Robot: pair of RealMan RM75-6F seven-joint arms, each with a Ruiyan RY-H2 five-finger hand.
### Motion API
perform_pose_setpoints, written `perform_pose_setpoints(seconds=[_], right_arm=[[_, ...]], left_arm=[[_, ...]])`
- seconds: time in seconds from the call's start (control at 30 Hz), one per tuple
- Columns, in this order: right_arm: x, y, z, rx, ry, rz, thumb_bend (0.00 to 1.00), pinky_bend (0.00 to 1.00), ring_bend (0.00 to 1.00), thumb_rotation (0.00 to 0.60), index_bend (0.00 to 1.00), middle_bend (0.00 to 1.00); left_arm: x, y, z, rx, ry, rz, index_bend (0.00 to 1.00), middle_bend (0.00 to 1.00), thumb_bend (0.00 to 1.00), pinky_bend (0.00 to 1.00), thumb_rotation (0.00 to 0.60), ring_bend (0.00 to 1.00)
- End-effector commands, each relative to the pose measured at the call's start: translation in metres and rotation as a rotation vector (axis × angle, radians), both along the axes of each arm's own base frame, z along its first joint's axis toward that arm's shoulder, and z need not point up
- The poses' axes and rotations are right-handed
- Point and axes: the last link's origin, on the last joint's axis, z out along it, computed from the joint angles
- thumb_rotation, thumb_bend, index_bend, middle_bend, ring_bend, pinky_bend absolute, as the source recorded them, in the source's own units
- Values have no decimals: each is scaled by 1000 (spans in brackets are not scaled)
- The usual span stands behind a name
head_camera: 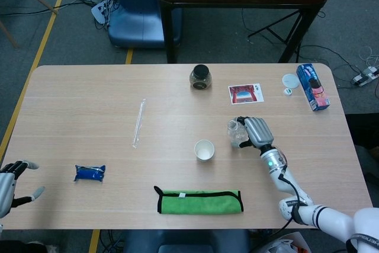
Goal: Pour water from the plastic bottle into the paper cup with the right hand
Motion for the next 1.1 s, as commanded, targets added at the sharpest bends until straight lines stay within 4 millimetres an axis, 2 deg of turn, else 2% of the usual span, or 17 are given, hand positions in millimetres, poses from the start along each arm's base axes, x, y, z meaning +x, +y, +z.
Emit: perform_pose_setpoints(seconds=[0.03, 0.4, 0.7, 1.1], right_arm=[[11, -1, -2, 30, 114, 40, 225, 487, 530, 600, 629, 637], [41, 4, -5, 66, 255, 117, 228, 487, 557, 600, 657, 662], [61, 1, 6, 33, 385, 166, 229, 487, 568, 600, 669, 674], [76, 1, 21, 31, 594, 159, 229, 487, 568, 600, 669, 673]], left_arm=[[0, 0, 1, 5, -1, 1, 400, 388, 135, 592, 600, 386], [0, 0, 3, 5, -3, 11, 402, 388, 135, 592, 600, 386], [-1, 0, 3, 3, 2, 17, 403, 388, 135, 592, 600, 386], [-1, 0, 2, 0, 5, 19, 403, 388, 135, 592, 600, 386]])
